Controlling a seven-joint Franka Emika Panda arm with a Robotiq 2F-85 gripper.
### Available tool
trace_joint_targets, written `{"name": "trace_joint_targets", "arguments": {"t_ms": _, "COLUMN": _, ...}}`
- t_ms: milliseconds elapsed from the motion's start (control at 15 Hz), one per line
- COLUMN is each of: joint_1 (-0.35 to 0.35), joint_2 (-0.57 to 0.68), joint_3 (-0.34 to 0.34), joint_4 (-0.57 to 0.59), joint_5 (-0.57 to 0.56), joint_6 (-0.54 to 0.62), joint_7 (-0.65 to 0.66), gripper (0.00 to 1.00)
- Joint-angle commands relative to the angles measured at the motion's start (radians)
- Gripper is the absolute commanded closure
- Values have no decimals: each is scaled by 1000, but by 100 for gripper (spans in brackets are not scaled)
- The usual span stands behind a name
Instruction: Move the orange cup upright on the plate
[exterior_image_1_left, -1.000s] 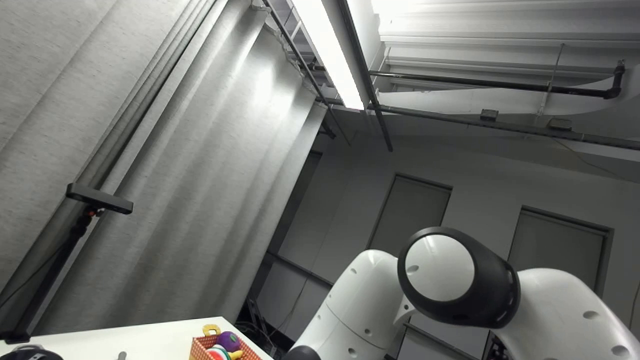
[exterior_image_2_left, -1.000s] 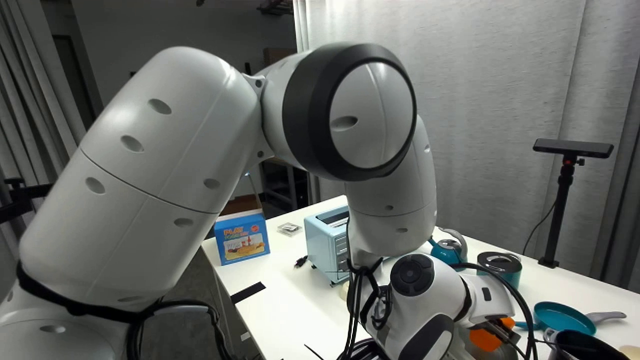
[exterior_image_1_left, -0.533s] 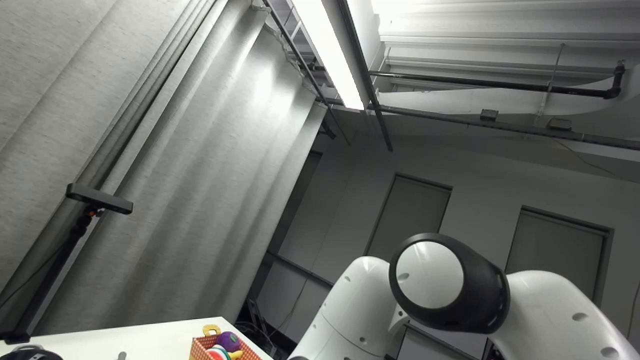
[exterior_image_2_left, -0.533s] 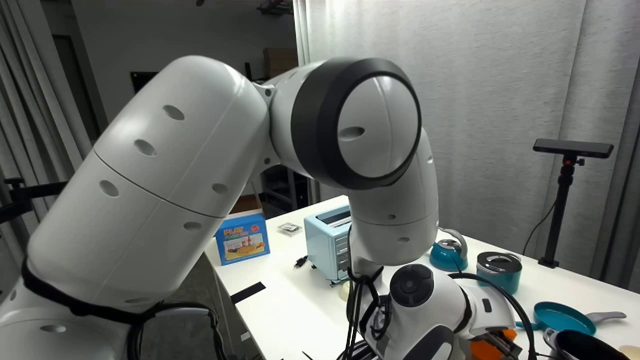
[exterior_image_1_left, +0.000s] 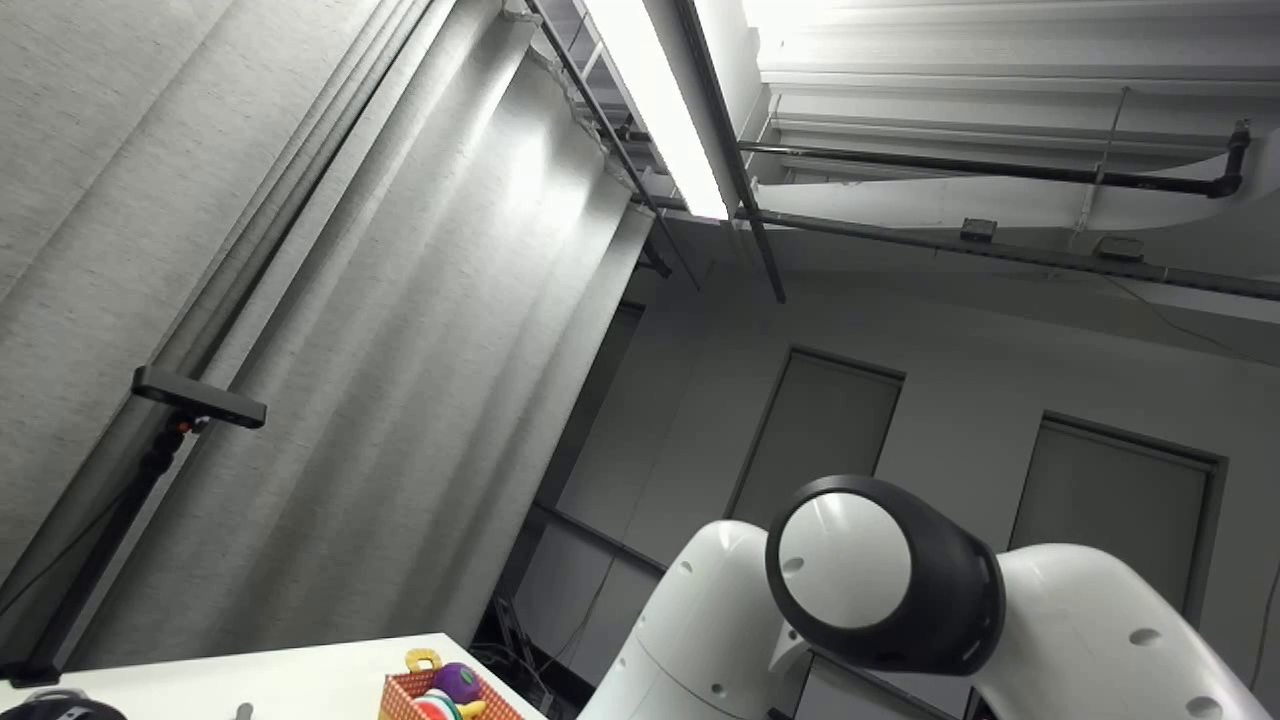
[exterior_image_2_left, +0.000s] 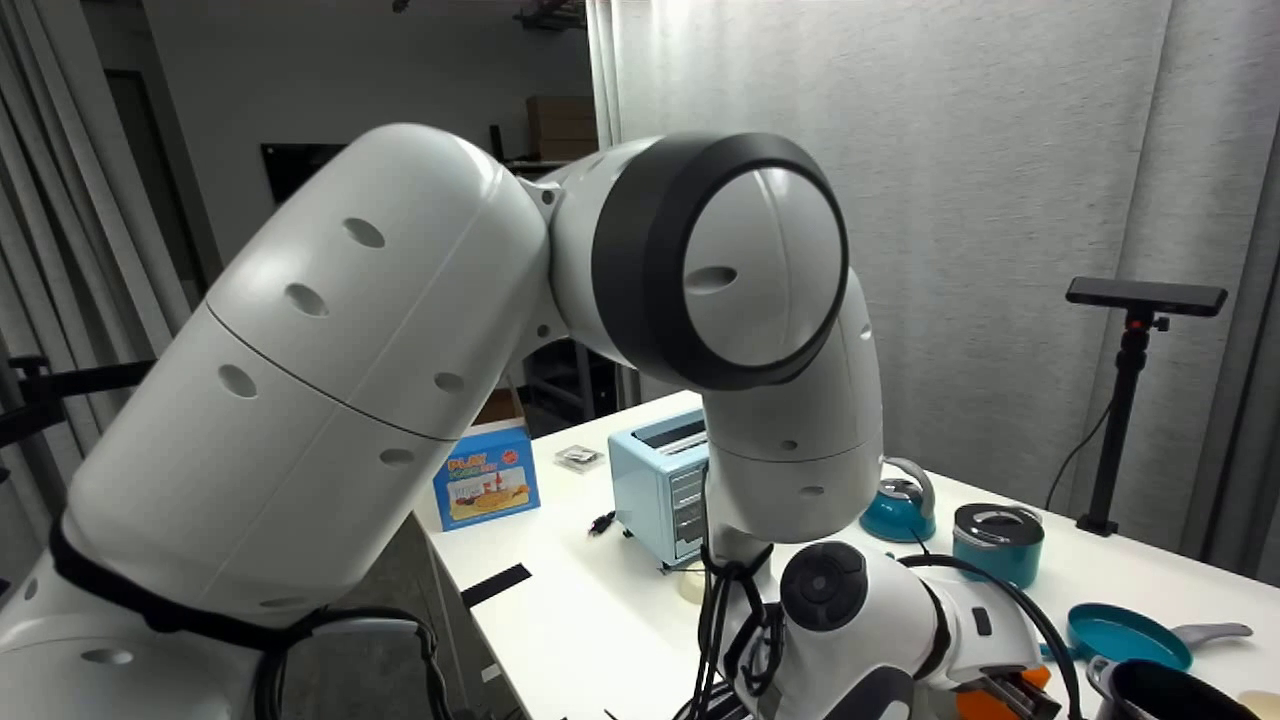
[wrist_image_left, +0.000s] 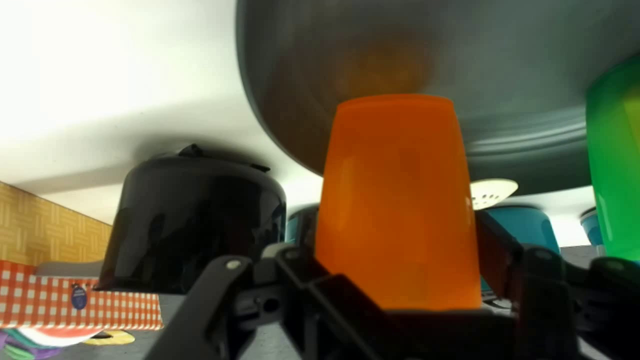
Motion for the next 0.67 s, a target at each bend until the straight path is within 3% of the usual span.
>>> {"name": "trace_joint_targets", "arguments": {"t_ms": 0, "joint_1": 41, "joint_2": 51, "joint_3": -30, "joint_4": 33, "joint_5": 30, "joint_6": 97, "joint_7": 4, "gripper": 50}}
{"name": "trace_joint_targets", "arguments": {"t_ms": 400, "joint_1": 72, "joint_2": 75, "joint_3": -46, "joint_4": 44, "joint_5": 57, "joint_6": 118, "joint_7": -4, "gripper": 50}}
{"name": "trace_joint_targets", "arguments": {"t_ms": 533, "joint_1": 81, "joint_2": 71, "joint_3": -49, "joint_4": 43, "joint_5": 65, "joint_6": 114, "joint_7": -8, "gripper": 6}}
{"name": "trace_joint_targets", "arguments": {"t_ms": 600, "joint_1": 85, "joint_2": 69, "joint_3": -51, "joint_4": 41, "joint_5": 70, "joint_6": 113, "joint_7": -10, "gripper": 4}}
